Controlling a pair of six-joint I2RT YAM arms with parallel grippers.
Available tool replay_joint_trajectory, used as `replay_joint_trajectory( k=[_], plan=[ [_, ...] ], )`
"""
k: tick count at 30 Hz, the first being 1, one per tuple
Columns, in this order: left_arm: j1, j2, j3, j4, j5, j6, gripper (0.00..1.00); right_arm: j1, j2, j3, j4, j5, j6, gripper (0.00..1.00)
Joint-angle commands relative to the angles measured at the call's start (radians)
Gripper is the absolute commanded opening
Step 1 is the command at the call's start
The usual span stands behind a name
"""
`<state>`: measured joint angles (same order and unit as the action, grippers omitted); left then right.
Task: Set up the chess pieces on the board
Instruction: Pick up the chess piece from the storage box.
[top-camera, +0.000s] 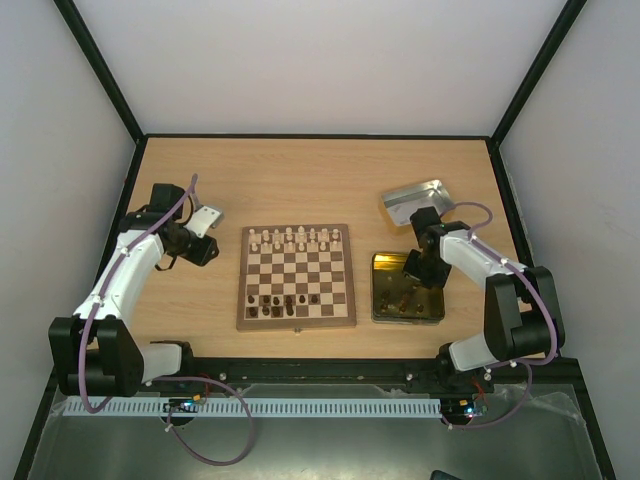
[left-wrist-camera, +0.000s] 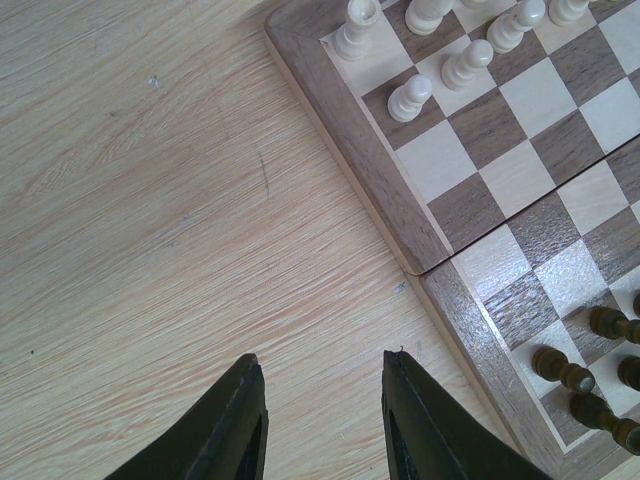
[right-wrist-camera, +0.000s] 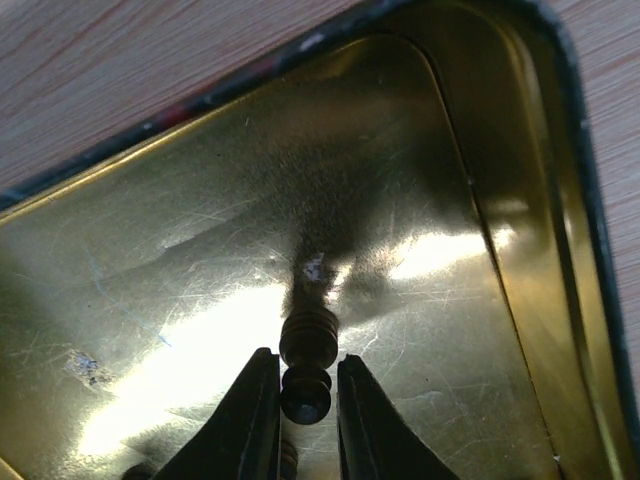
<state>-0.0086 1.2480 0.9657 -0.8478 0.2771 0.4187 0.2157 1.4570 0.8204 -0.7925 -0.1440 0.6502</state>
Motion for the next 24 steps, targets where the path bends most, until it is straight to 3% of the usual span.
replay_joint_trajectory(
  k=[1,7,11,24],
  plan=[
    [-0.007,-0.007,0.021,-0.012,0.003,0.003,0.33,-0.005,0.014,-0.022,-0.008,0.011,-0.010,0.15],
    [-0.007,-0.016,0.016,-0.018,-0.002,0.006,0.34,-0.005,0.014,-0.026,-0.008,0.009,-0.010,0.15],
    [-0.007,-0.019,0.014,-0.020,-0.001,0.006,0.33,-0.004,0.008,-0.015,-0.022,0.010,-0.011,0.03],
    [-0.008,-0.012,-0.005,0.003,-0.001,0.015,0.33,0.011,-0.109,0.218,-0.270,0.022,-0.035,0.02]
  ],
)
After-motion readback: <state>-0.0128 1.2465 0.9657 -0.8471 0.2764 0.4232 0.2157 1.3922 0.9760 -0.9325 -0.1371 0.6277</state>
